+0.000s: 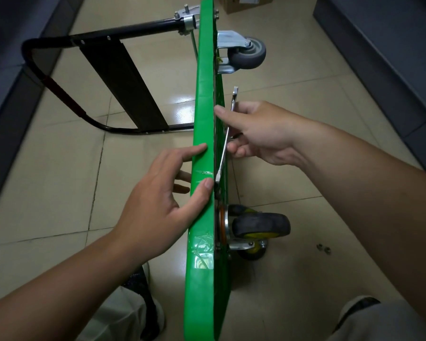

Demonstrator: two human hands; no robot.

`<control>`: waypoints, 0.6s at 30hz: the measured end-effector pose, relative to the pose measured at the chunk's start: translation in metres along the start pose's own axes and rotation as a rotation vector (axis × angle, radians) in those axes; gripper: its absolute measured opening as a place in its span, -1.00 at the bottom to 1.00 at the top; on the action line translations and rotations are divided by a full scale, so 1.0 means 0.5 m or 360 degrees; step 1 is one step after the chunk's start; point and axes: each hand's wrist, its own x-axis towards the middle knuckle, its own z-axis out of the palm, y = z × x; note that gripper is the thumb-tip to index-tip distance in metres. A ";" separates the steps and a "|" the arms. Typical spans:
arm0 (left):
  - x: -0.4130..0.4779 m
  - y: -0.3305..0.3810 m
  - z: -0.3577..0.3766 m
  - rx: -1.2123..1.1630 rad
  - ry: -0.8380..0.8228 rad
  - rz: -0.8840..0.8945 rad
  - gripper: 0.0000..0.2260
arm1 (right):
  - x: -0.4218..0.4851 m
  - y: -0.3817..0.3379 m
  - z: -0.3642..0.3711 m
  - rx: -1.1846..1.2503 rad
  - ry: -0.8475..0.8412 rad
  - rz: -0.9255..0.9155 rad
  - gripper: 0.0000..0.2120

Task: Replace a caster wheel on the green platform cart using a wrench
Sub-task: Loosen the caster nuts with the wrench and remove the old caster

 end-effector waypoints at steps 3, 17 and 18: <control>-0.001 -0.001 0.000 0.0002 -0.0003 0.0003 -0.51 | 0.005 0.005 -0.004 0.0009 -0.0034 -0.0030 -0.77; 0.001 -0.001 -0.001 -0.0016 -0.0011 -0.0007 -0.48 | 0.032 0.056 -0.007 0.0198 -0.0013 -0.0013 -0.67; 0.001 -0.001 -0.001 -0.0020 -0.0010 -0.0010 -0.48 | 0.032 0.061 -0.010 0.0205 -0.0014 0.0002 -0.68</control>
